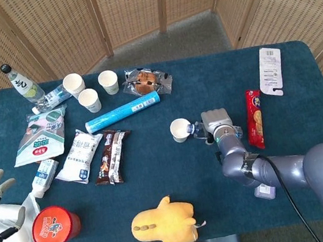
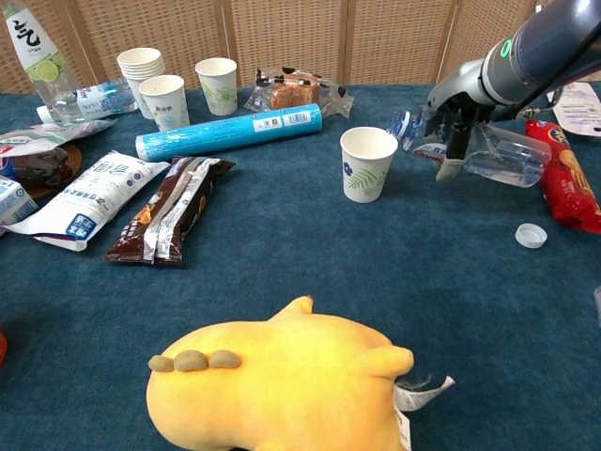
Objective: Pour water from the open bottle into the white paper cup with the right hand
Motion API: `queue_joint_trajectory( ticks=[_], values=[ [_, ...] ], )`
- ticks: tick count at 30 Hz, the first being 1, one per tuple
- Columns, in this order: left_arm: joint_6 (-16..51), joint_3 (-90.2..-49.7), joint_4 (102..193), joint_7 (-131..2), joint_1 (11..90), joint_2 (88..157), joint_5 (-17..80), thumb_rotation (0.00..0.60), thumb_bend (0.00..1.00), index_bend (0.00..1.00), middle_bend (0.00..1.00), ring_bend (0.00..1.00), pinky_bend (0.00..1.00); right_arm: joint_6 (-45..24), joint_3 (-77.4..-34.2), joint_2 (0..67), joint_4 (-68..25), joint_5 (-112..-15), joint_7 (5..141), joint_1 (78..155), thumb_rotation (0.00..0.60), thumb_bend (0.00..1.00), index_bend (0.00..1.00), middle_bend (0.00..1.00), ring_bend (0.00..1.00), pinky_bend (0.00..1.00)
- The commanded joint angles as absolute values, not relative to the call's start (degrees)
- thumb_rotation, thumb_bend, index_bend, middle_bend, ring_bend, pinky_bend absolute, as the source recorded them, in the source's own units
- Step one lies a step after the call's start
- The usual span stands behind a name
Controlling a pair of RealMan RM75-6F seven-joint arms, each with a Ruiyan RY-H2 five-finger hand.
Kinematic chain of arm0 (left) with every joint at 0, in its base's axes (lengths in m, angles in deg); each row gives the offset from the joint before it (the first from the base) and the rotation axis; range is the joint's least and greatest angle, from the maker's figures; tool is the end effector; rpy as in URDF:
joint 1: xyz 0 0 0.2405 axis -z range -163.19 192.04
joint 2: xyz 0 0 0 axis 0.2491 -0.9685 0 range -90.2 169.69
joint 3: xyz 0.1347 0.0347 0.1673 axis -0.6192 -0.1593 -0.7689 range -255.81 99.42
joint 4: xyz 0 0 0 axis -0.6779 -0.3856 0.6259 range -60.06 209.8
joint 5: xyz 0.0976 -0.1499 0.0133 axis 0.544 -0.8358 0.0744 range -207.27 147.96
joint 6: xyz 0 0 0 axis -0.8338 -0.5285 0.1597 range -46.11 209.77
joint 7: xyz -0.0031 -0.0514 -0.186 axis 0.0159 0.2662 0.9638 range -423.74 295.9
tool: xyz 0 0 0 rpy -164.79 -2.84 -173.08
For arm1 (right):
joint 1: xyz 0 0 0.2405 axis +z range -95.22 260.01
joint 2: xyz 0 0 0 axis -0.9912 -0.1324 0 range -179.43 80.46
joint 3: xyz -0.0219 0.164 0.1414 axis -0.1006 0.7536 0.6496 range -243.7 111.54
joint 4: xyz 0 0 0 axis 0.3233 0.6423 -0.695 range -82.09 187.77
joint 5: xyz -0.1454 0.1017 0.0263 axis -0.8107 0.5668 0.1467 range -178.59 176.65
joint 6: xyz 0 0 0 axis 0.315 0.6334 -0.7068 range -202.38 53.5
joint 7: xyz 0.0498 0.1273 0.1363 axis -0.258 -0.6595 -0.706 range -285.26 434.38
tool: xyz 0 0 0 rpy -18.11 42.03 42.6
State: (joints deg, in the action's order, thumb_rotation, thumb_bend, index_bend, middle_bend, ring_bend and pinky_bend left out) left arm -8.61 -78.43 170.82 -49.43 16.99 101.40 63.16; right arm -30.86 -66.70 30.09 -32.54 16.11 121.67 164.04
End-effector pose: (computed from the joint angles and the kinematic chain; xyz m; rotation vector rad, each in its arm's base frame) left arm -0.2421 0.2032 0.1750 -1.3452 -1.0681 -1.1681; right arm -0.1030 -0.4090 0.0051 1.7498 -1.2247 0.2545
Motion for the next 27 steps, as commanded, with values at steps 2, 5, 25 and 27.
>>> queue_joint_trajectory(
  ticks=[2,5,25,27],
  values=[
    [-8.5,-78.42,170.53,-49.23,17.04,101.59,63.07,0.352,0.46,0.16,0.06,0.0,0.0,-28.61,-66.65,29.72,-33.36,19.03,125.59,166.16,0.6,0.31,0.55,0.72,0.54,0.53],
    [-8.37,-78.38,170.29,-49.03,17.17,101.73,63.1,0.352,0.47,0.16,0.06,0.0,0.0,-27.19,-65.97,29.55,-33.44,20.51,127.92,167.27,0.6,0.31,0.55,0.72,0.54,0.53],
    [-7.28,-78.38,168.31,-47.52,17.65,102.65,62.42,0.35,0.47,0.16,0.06,0.0,0.0,-20.44,-60.26,33.31,-29.23,29.11,143.06,168.8,0.6,0.3,0.55,0.72,0.54,0.53],
    [-7.09,-78.41,167.98,-47.2,17.7,102.77,62.3,0.349,0.47,0.16,0.06,0.0,0.0,-19.68,-59.54,33.83,-28.86,29.5,144.42,168.75,0.6,0.3,0.55,0.72,0.54,0.53]
  ],
)
